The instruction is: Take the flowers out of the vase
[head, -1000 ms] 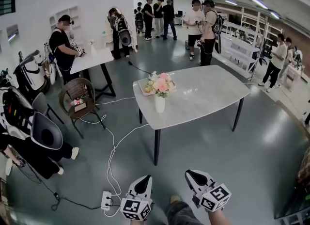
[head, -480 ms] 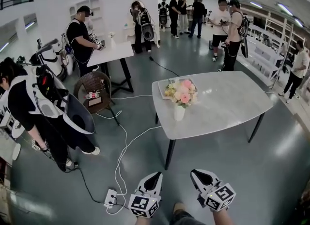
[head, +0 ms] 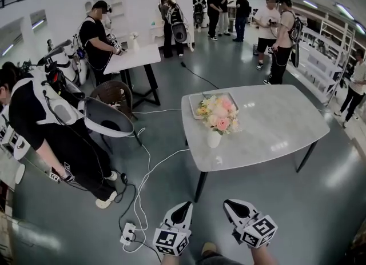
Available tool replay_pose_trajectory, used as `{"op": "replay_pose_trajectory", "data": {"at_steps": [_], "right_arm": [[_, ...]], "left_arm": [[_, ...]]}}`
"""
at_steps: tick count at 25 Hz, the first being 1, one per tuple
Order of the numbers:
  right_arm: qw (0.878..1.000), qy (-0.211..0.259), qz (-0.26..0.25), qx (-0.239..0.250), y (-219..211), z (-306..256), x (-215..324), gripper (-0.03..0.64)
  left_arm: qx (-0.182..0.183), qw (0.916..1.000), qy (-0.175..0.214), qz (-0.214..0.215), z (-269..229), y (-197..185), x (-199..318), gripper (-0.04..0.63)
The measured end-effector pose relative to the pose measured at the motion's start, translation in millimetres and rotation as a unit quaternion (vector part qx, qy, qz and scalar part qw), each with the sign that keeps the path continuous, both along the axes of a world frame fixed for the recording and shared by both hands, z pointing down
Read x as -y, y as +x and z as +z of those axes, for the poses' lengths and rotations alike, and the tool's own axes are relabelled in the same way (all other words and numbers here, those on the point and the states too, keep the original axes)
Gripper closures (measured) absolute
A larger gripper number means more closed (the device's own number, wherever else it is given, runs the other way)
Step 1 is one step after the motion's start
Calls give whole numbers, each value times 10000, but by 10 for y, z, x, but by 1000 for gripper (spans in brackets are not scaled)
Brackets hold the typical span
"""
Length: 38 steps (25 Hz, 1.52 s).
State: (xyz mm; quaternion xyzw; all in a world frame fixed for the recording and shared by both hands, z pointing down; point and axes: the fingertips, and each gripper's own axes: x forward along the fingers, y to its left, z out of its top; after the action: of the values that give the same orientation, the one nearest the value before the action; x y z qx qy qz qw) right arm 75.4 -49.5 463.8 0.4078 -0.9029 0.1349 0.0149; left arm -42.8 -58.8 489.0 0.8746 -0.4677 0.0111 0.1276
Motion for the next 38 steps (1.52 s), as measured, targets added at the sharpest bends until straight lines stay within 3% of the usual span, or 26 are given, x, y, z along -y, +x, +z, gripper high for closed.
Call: {"op": "replay_pose_trajectory", "data": {"at_steps": [15, 25, 38], "right_arm": [[9999, 66, -85, -56, 267, 22, 567, 591], [9999, 42, -43, -158, 206, 174, 938, 591], [9994, 275, 120, -154, 98, 370, 1791, 591]], "left_arm": [[-31, 10000, -11, 9, 98, 387, 592, 580], [23, 9997, -58, 246, 295, 488, 939, 580], [114, 9978, 155, 627, 508, 673, 1813, 580]]}}
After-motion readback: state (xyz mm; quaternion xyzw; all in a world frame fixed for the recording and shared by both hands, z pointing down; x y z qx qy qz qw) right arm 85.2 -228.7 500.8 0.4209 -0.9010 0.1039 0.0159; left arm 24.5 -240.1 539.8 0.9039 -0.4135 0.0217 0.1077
